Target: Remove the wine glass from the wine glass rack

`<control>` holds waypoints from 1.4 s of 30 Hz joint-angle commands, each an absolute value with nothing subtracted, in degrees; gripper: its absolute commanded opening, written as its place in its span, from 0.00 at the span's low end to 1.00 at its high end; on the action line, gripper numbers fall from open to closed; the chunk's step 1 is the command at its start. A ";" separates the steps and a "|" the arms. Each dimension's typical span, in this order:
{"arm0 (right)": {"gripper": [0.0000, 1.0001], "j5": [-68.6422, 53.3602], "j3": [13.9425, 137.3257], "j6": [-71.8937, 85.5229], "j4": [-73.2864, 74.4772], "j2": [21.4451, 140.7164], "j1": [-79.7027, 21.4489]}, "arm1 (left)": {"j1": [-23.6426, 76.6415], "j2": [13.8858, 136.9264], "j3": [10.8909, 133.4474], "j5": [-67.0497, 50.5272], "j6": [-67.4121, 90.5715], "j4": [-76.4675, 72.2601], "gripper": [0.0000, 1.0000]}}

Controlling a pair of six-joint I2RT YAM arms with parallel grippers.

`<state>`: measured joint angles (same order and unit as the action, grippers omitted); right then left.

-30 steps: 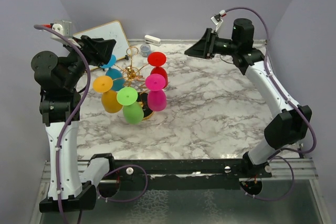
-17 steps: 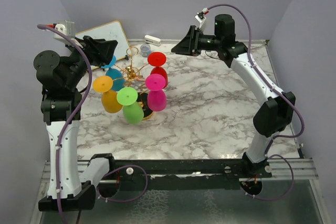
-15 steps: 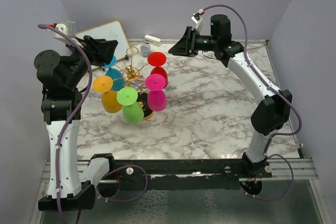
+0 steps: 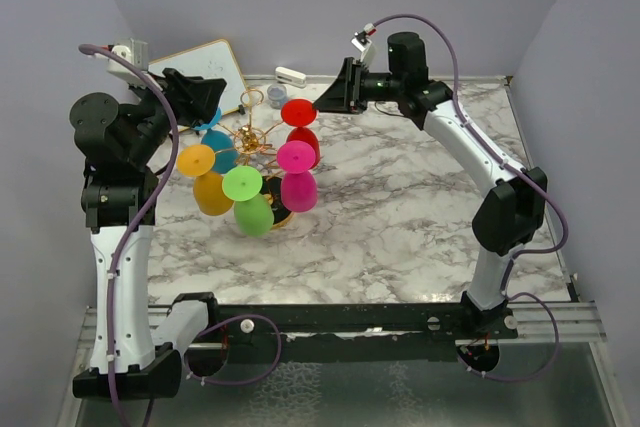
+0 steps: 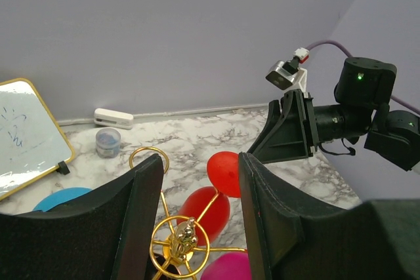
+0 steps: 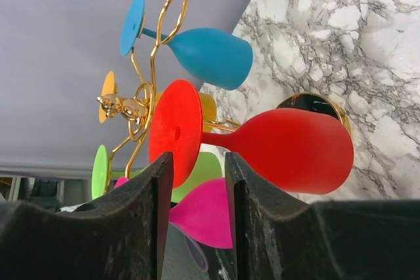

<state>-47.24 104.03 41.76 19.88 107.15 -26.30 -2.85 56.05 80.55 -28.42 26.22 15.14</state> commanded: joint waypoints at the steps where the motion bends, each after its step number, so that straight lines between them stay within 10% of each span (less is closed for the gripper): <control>1: 0.36 -46.43 106.22 41.63 20.01 107.70 -27.37 | -2.50 55.55 79.90 -27.56 25.89 14.67 0.52; 42: 0.01 -49.64 111.94 42.66 20.26 109.83 -29.71 | -2.50 55.49 79.75 -27.42 25.84 14.91 0.52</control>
<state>-47.88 109.93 42.13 19.84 110.37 -29.30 -2.85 56.03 79.33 -28.40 26.20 15.22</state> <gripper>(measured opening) 0.019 0.523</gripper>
